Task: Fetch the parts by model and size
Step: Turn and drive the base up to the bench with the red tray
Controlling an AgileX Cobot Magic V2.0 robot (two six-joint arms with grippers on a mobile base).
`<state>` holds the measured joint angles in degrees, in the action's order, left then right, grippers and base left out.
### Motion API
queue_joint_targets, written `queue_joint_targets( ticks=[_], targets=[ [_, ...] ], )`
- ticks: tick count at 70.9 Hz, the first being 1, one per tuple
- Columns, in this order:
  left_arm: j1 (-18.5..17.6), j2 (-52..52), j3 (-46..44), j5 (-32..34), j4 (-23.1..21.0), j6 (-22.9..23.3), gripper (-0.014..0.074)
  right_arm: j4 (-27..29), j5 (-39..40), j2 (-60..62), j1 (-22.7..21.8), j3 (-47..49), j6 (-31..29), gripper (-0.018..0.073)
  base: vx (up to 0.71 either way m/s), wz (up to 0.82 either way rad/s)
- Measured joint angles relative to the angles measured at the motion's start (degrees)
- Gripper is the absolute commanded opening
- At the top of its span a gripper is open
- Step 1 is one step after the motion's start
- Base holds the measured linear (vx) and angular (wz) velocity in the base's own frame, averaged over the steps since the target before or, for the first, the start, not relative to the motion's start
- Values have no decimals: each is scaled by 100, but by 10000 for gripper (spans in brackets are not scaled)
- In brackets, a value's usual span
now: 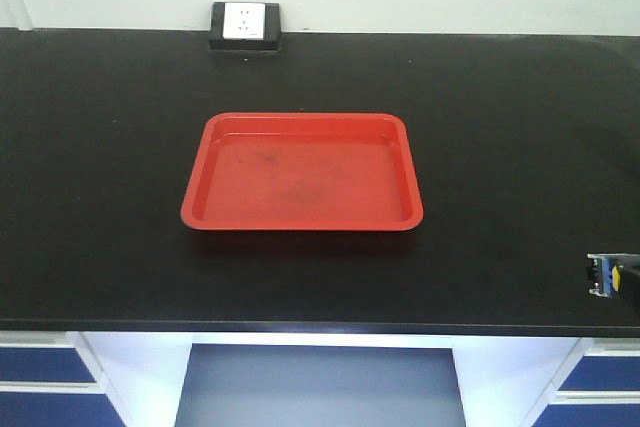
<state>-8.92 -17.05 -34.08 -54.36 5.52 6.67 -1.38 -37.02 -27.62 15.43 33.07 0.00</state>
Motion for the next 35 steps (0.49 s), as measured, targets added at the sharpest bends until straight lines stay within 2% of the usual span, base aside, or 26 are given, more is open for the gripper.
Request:
queue_joint_targets(
  ticks=[35],
  targets=[
    [0,0,0,0,0,0,-6,0,0,0,0,0,0,-8,10,-6]
  ],
)
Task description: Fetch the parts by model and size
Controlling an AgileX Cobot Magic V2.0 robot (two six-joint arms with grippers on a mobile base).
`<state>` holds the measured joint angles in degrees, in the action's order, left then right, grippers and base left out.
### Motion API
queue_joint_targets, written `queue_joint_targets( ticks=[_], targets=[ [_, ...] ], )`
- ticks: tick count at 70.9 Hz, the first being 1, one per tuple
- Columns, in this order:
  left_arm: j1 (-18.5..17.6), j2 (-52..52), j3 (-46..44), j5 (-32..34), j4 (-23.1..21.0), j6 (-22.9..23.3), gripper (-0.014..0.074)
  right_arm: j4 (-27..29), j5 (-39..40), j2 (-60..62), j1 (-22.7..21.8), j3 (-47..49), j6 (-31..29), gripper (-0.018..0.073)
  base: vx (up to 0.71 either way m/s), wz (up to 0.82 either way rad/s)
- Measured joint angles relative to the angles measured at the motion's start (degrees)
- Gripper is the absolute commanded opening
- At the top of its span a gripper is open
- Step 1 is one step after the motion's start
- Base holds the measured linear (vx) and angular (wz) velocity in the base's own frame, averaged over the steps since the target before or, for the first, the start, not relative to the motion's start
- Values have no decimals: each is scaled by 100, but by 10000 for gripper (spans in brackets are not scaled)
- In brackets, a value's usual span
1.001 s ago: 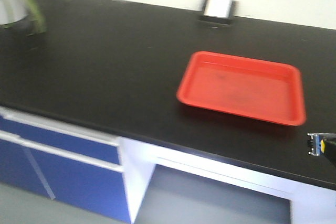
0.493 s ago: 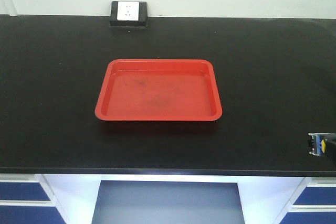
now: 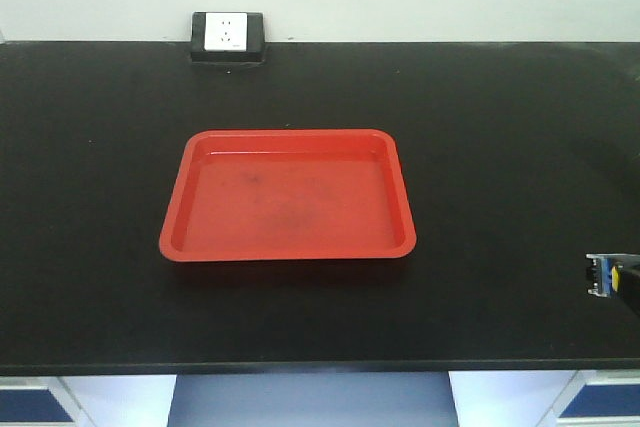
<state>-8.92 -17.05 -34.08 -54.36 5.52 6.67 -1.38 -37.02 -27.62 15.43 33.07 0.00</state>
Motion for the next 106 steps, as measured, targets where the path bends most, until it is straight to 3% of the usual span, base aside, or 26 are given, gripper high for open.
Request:
queue_joint_targets(
  ticks=[106],
  targets=[
    [0,0,0,0,-2,0,-6,1,0,0,0,0,0,-8,6,1]
  ],
)
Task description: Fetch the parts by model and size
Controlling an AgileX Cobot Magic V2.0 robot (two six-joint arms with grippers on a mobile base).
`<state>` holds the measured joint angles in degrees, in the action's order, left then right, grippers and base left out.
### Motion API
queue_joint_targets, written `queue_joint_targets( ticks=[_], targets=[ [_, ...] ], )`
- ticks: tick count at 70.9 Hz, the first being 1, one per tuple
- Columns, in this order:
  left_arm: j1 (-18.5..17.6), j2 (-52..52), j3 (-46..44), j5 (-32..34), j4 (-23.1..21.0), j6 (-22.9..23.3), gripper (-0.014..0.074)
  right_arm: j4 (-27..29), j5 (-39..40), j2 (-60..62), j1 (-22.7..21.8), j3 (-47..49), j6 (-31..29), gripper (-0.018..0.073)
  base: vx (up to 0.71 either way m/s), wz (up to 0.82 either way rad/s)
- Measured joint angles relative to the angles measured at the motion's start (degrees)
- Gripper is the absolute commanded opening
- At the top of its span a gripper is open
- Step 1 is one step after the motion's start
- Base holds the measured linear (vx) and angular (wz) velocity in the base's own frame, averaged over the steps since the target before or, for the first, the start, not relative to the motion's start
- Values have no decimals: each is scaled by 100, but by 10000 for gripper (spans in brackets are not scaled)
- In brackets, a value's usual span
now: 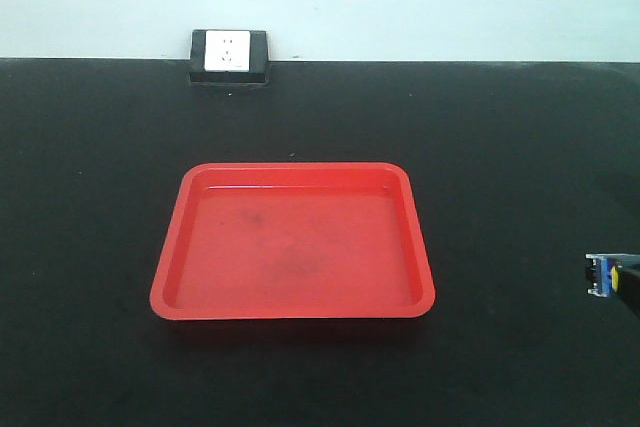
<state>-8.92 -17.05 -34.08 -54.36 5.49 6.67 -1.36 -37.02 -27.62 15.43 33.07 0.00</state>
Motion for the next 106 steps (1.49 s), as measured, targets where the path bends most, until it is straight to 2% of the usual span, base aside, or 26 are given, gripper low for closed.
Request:
queue_joint_targets(
  ticks=[65,81,90,106],
  targets=[
    [0,0,0,12,0,0,-6,0,0,0,0,0,0,-8,0,0],
    [0,-54,-12,242,-160,63,-6,0,0,0,0,0,0,-8,0,0],
    [0,-600,-296,253,-165,74,-6,0,0,0,0,0,0,-8,0,0],
    [0,-2481,-1488,130,-179,-123,-3,0,0,0,0,0,0,-8,0,0]
  ],
)
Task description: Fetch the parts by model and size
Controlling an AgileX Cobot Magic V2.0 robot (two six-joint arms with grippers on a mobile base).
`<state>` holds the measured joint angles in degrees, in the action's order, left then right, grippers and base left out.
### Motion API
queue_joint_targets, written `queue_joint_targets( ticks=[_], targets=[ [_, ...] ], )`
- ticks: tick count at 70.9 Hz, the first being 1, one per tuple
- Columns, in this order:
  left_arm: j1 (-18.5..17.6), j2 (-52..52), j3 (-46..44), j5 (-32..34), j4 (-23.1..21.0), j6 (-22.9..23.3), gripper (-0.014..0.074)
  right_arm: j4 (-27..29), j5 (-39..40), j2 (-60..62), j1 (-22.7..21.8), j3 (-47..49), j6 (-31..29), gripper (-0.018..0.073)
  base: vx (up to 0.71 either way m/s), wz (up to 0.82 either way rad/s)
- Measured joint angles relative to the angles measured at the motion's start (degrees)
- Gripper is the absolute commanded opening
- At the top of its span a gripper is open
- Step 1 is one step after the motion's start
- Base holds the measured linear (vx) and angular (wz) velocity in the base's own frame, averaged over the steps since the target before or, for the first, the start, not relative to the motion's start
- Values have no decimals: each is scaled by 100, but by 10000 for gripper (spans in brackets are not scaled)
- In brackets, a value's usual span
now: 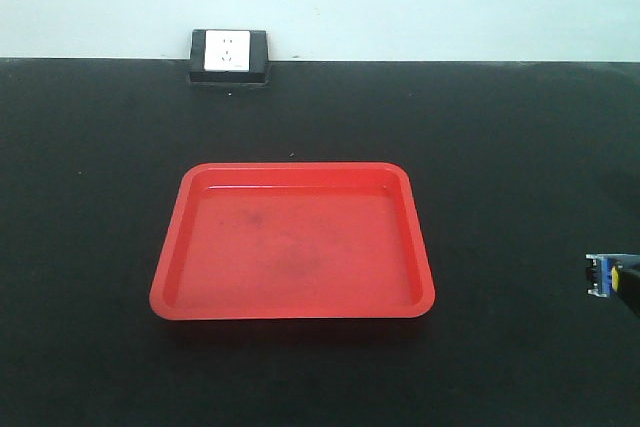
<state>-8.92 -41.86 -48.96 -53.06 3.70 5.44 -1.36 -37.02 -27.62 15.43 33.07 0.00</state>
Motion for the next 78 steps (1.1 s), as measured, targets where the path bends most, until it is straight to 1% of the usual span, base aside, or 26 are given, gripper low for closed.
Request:
queue_joint_targets(
  ticks=[8,19,25,30,41,52,57,65,78],
  targets=[
    [0,-971,-553,30,-53,-181,-1,0,0,0,0,0,0,-8,0,0],
    [0,-2165,-1163,156,-265,-476,0,0,0,0,0,0,0,-8,0,0],
    [-112,-2765,-1408,292,-315,-544,0,0,0,0,0,0,0,-8,0,0],
    [-279,-3181,-1591,357,-320,-544,0,0,0,0,0,0,0,-8,0,0],
    [-840,-4097,-2072,504,-370,-544,0,0,0,0,0,0,0,-8,0,0],
    [-1236,-4911,-2480,700,-370,-544,3,0,0,0,0,0,0,-8,0,0],
    [-1312,-5277,-2625,832,-406,-482,4,0,0,0,0,0,0,-8,0,0],
    [-1324,-5751,-2786,982,-406,-367,5,0,0,0,0,0,0,-8,0,0],
    [-1367,-6295,-3027,1067,-429,-240,11,0,0,0,0,0,0,-8,0,0]
  ],
)
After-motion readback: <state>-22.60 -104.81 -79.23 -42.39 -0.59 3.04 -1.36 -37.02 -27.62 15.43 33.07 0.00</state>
